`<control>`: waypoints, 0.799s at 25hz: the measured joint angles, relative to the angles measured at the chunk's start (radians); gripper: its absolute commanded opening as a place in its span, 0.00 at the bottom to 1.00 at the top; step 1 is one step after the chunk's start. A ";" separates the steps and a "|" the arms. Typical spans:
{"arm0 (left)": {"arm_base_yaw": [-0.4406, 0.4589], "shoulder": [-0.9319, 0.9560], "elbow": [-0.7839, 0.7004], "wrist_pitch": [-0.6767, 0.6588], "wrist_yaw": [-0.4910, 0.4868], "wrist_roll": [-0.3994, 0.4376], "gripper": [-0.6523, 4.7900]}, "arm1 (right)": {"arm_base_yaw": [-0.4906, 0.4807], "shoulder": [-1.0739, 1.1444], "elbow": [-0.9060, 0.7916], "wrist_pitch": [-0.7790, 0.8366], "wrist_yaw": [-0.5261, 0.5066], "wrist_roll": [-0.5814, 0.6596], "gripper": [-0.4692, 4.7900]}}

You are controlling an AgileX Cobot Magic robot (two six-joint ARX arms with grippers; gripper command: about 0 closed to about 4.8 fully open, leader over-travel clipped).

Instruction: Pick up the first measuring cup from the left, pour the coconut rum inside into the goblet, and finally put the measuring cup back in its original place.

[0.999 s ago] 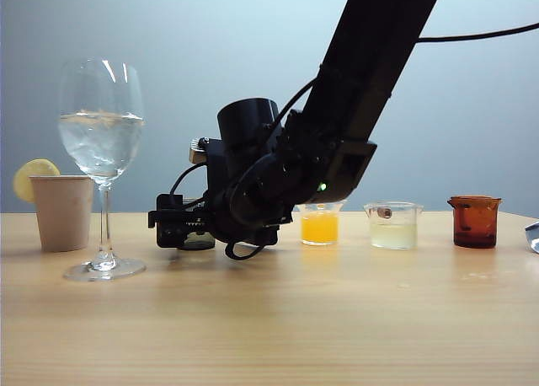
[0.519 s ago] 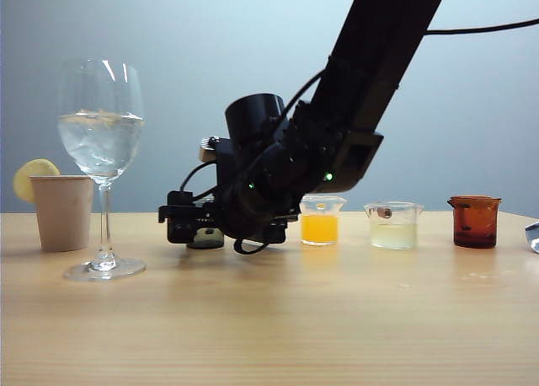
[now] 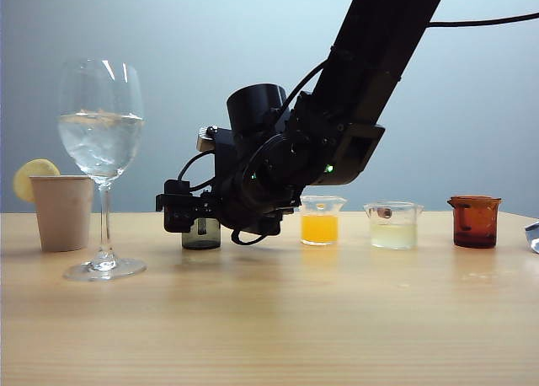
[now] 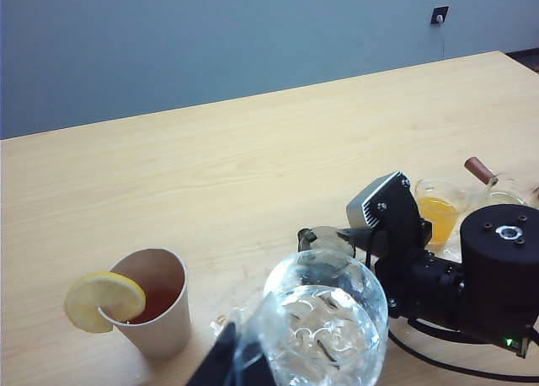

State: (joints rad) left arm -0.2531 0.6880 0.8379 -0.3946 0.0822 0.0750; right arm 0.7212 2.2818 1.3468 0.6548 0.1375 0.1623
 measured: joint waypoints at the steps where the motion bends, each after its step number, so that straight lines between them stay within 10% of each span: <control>1: 0.000 0.000 0.000 0.000 0.000 0.000 0.11 | 0.000 0.000 0.000 -0.002 -0.003 -0.002 1.00; 20: 0.000 0.000 0.000 0.000 0.000 0.000 0.11 | 0.004 -0.192 -0.251 -0.052 -0.051 -0.002 1.00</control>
State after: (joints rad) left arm -0.2531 0.6880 0.8379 -0.3946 0.0822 0.0750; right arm 0.7254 2.0899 1.0962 0.6025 0.0864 0.1608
